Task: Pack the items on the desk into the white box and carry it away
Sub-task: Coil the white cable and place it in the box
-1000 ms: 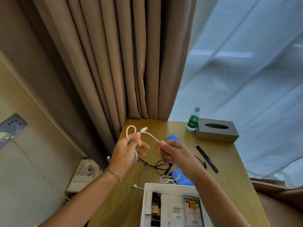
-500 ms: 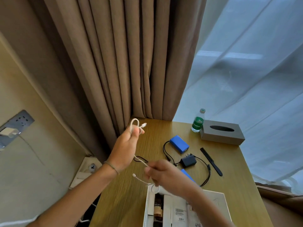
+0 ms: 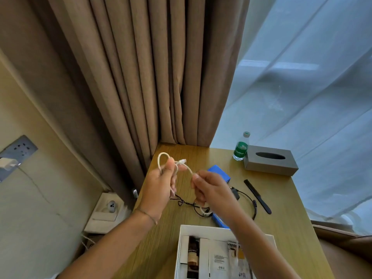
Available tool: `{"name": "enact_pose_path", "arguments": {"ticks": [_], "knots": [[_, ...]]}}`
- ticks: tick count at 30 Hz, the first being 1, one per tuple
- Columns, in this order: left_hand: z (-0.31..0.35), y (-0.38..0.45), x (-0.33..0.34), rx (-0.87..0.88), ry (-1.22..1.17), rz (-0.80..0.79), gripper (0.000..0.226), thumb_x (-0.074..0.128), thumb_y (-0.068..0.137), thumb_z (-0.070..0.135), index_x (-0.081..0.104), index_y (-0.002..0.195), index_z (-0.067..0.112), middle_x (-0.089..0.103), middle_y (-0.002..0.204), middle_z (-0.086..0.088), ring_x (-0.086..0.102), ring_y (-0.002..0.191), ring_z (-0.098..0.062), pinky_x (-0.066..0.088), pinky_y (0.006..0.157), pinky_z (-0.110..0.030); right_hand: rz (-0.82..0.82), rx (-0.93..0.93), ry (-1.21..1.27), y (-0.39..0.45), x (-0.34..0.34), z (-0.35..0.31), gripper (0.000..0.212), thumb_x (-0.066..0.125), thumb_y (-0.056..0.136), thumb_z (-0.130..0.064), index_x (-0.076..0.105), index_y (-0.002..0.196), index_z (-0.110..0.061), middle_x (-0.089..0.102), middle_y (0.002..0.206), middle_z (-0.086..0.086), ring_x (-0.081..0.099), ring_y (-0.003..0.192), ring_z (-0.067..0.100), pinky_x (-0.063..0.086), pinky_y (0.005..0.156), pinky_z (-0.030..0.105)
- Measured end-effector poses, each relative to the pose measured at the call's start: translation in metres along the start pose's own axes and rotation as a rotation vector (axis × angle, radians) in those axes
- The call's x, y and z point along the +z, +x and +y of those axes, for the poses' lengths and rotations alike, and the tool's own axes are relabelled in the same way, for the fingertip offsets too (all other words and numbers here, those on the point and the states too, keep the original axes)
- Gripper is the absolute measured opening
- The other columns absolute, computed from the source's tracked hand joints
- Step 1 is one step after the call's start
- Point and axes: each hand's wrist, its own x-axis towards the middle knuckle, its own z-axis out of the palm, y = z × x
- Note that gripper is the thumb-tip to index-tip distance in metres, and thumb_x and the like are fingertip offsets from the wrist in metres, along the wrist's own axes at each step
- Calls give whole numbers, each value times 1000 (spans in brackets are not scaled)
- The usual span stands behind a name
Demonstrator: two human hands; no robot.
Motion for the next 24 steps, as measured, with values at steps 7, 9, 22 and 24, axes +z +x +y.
{"name": "enact_pose_path", "arguments": {"ticks": [7, 9, 22, 24], "knots": [[5, 24, 6, -407, -503, 65, 51, 46, 99, 52, 67, 85, 8, 64, 61, -3, 62, 49, -14, 55, 48, -29, -175, 111, -269, -20, 47, 33, 40, 45, 106, -38, 57, 72, -21, 53, 54, -8, 50, 50, 11, 48, 61, 34], [0, 24, 2, -256, -308, 81, 49, 44, 98, 55, 61, 80, 13, 49, 54, 2, 47, 40, -11, 43, 40, -25, -216, 105, -351, -27, 47, 36, 39, 45, 105, -42, 56, 71, -26, 51, 61, -8, 48, 58, 13, 46, 64, 36], [-9, -30, 4, 88, 366, -648, 62, 50, 79, 80, 54, 64, 20, 40, 57, 12, 34, 51, -7, 28, 48, -16, 63, -167, -408, -5, -28, -19, 27, 66, 95, -34, 62, 73, -18, 50, 57, -9, 42, 52, 8, 37, 52, 25], [-5, -29, 6, 100, 332, -530, 52, 54, 90, 64, 63, 66, 18, 41, 53, 12, 34, 44, -3, 29, 44, -15, 123, -171, -402, -4, -26, -12, 30, 63, 96, -36, 59, 71, -20, 48, 54, -11, 40, 50, 6, 36, 50, 22]]}}
